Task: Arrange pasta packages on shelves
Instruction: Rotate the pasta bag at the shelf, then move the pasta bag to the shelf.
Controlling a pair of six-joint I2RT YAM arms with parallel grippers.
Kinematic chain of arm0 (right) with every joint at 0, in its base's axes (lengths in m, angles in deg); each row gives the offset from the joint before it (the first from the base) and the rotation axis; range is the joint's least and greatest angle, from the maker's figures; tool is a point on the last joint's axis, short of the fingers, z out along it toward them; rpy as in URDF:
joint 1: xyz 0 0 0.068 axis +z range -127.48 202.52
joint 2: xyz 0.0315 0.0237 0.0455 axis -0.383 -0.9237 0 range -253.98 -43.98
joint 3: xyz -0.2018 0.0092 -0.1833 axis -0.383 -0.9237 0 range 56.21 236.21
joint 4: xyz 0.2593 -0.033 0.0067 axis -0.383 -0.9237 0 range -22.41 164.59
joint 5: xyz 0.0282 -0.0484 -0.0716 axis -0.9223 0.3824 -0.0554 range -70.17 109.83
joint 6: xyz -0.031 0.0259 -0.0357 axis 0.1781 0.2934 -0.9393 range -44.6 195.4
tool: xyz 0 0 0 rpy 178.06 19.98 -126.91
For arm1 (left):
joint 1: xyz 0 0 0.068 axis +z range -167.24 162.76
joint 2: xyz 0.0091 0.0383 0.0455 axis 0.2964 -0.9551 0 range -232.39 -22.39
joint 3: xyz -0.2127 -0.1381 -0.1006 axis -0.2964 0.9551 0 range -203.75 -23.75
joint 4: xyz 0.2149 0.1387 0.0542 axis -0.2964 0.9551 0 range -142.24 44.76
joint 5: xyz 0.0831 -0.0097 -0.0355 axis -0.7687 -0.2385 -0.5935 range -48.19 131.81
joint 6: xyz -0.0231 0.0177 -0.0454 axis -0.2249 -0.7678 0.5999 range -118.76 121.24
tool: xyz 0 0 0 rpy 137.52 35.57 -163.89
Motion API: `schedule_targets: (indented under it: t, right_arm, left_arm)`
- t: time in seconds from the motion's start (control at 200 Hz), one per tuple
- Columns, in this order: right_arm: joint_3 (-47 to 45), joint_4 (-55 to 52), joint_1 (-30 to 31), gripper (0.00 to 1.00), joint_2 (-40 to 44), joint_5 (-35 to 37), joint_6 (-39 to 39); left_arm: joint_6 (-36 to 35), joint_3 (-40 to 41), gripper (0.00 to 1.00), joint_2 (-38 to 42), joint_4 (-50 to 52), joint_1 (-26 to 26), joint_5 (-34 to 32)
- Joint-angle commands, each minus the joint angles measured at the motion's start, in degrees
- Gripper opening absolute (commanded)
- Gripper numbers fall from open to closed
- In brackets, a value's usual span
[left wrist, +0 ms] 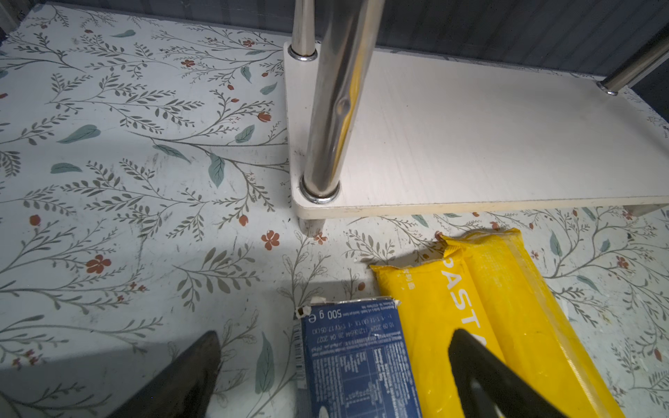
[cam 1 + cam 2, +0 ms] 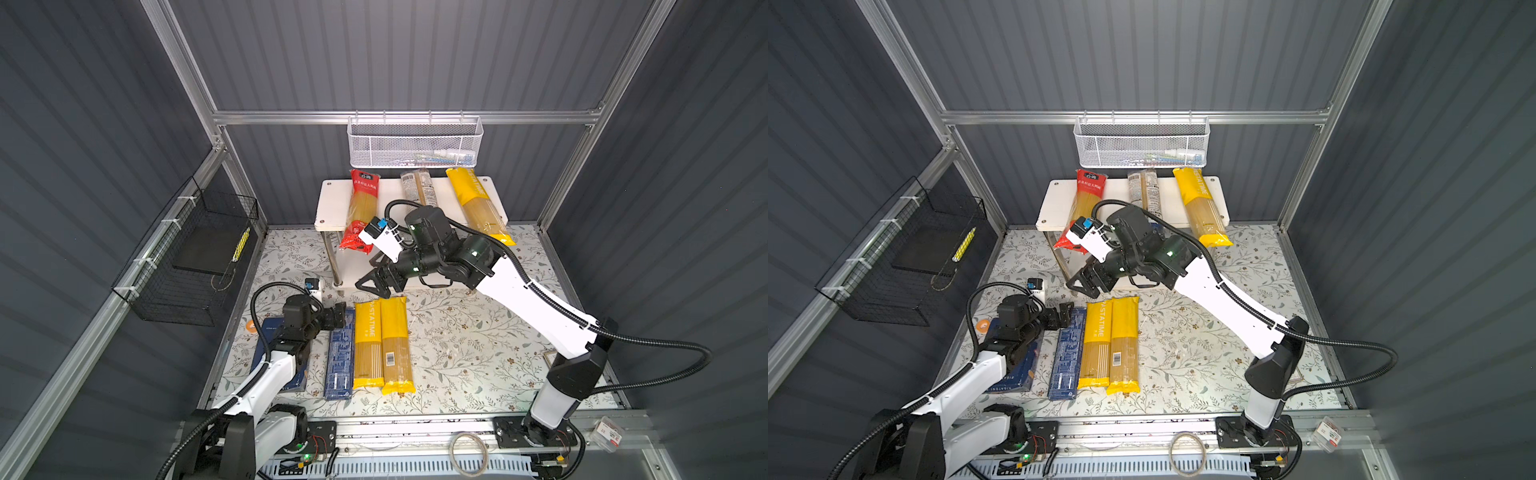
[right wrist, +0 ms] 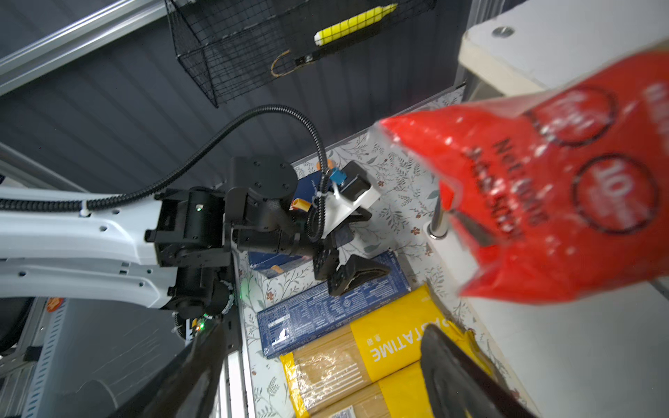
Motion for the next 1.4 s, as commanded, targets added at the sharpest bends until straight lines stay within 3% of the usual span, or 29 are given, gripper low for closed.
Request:
schedule_targets:
  t: [0.0, 0.245, 0.495, 0.76, 1.391]
  right_arm:
    - [-1.9, -2.7, 0.5, 0.85, 2.8, -5.1, -1.5]
    - [-1.6, 7.8, 2.8, 0.86, 0.3, -11.2, 1.2]
    - [2.2, 11.9, 3.4, 0.86, -3.9, -8.9, 2.4]
    - [6.4, 11.0, 2.7, 0.87, -6.6, -0.9, 1.6]
    - [14.0, 9.5, -3.0, 0.87, -12.1, -1.0, 3.8]
  left_arm:
    - [-1.1, -1.0, 0.99, 0.7, -0.5, -0.4, 0.6]
    - [-1.2, -1.0, 0.99, 0.7, -0.5, -0.4, 0.6]
    - [-1.1, -0.8, 0.99, 1.1, -0.7, -0.4, 0.5]
    - [-1.1, -0.9, 0.99, 1.0, -0.6, -0.4, 0.5]
    - [-1.1, -0.5, 0.99, 1.5, -0.7, -0.4, 0.3]
